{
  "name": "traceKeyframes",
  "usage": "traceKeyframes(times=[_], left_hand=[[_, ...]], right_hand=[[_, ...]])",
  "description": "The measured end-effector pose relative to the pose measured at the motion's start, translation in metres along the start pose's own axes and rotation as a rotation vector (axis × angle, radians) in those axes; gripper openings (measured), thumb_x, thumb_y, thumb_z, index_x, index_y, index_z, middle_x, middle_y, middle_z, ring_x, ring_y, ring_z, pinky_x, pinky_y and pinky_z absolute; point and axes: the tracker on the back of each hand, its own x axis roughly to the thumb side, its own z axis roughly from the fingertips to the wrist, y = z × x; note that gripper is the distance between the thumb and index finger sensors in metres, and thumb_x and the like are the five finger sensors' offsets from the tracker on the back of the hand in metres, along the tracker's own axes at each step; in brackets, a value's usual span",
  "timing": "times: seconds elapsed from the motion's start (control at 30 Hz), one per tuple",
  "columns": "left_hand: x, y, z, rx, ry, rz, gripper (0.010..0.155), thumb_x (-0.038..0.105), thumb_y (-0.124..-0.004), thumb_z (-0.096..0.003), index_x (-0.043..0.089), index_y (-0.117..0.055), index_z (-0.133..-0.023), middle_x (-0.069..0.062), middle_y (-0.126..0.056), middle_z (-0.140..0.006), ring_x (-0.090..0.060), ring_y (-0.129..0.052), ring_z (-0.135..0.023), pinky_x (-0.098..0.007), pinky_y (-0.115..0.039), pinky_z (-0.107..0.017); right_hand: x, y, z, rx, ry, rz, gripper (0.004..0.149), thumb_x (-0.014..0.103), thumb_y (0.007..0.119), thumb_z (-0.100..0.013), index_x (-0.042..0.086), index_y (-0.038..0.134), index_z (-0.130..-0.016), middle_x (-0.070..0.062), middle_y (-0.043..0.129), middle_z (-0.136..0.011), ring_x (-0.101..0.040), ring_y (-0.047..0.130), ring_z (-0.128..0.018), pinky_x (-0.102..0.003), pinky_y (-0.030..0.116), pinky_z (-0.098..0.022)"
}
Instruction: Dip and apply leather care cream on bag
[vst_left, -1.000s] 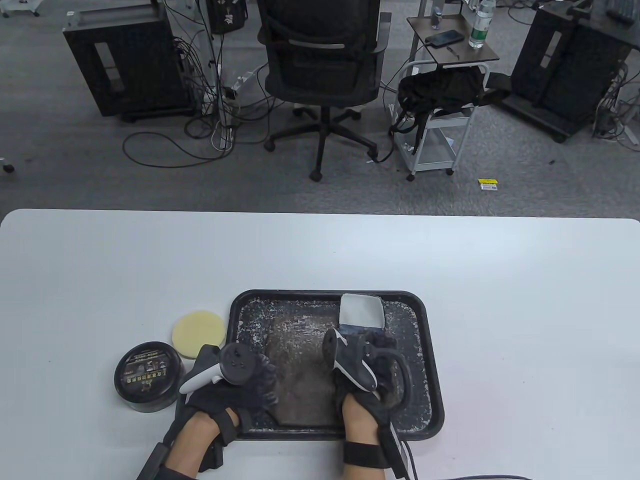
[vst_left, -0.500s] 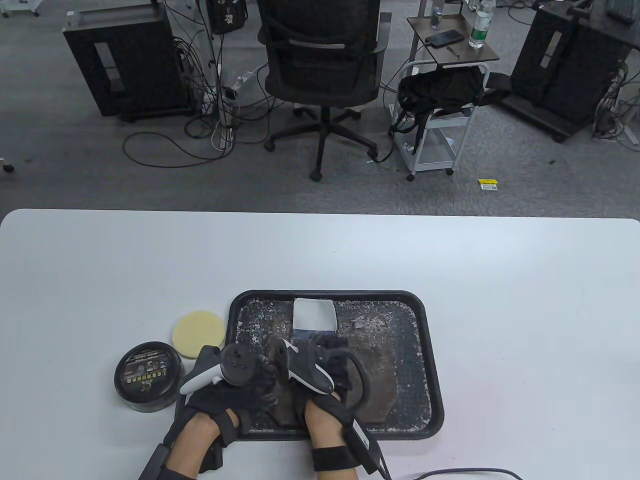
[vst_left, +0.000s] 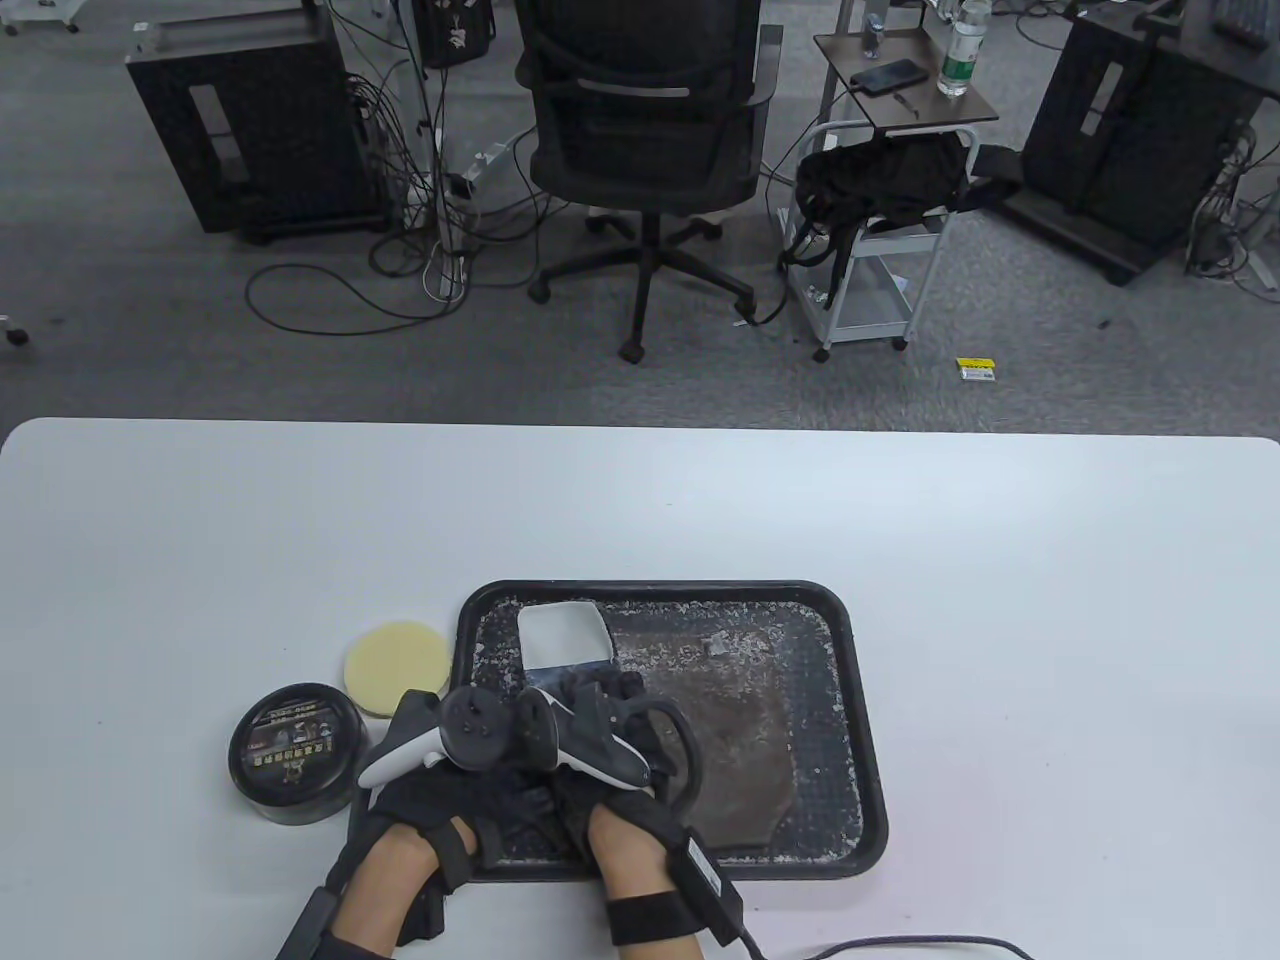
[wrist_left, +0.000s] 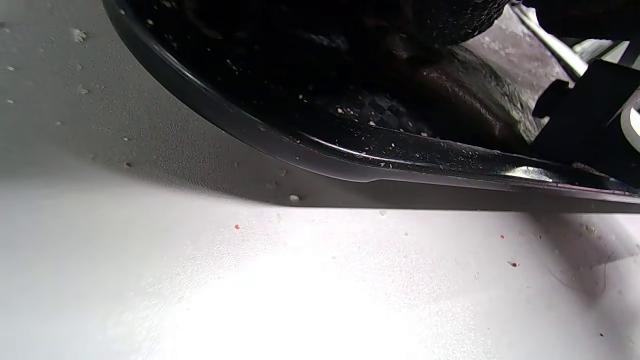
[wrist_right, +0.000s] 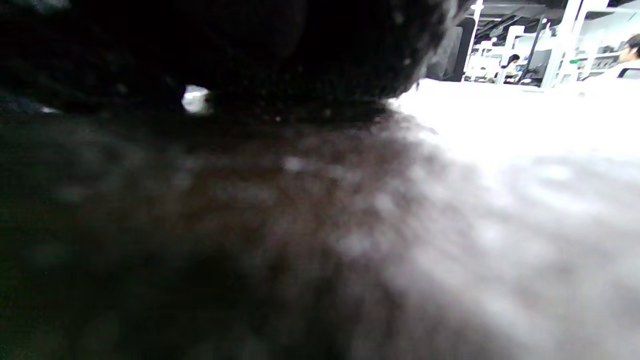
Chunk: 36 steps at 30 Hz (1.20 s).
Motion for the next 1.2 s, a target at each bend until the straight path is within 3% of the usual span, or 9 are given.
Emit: traceKeyframes(times=[0.33,0.9,1.2], left_hand=[[0.0,0.0,0.0,0.012,-0.004,-0.001,0.063,0.06,-0.06,-0.0592,0.038,-0.034,-0.113,0.011,-0.015,-0.122,-0.022,-0.008,-0.116,-0.055,0.0,-0.076],[0.0,-0.001,0.0,0.014,-0.004,-0.001,0.064,0.06,-0.06,-0.0591,0.038,-0.033,-0.113,0.011,-0.015,-0.122,-0.022,-0.008,-0.116,-0.055,0.0,-0.076],[0.0,-0.001,0.0,0.0,-0.005,-0.012,0.067,0.061,-0.062,-0.0585,0.039,-0.031,-0.113,0.01,-0.013,-0.122,-0.022,-0.007,-0.116,-0.055,0.001,-0.075]], right_hand=[[-0.026,-0.003,0.009,0.04,0.056,0.039,0.055,0.016,0.073,-0.038,0.033,0.074,-0.09,-0.003,0.069,-0.101,-0.033,0.07,-0.094,-0.054,0.055,-0.07],[-0.109,-0.009,0.034,0.02,0.383,0.052,0.053,0.015,0.074,-0.037,0.033,0.082,-0.086,-0.002,0.074,-0.1,-0.033,0.072,-0.093,-0.057,0.054,-0.069],[-0.133,-0.014,0.044,0.017,0.537,0.035,0.053,0.015,0.074,-0.036,0.03,0.081,-0.087,-0.006,0.075,-0.099,-0.036,0.075,-0.091,-0.056,0.057,-0.068]])
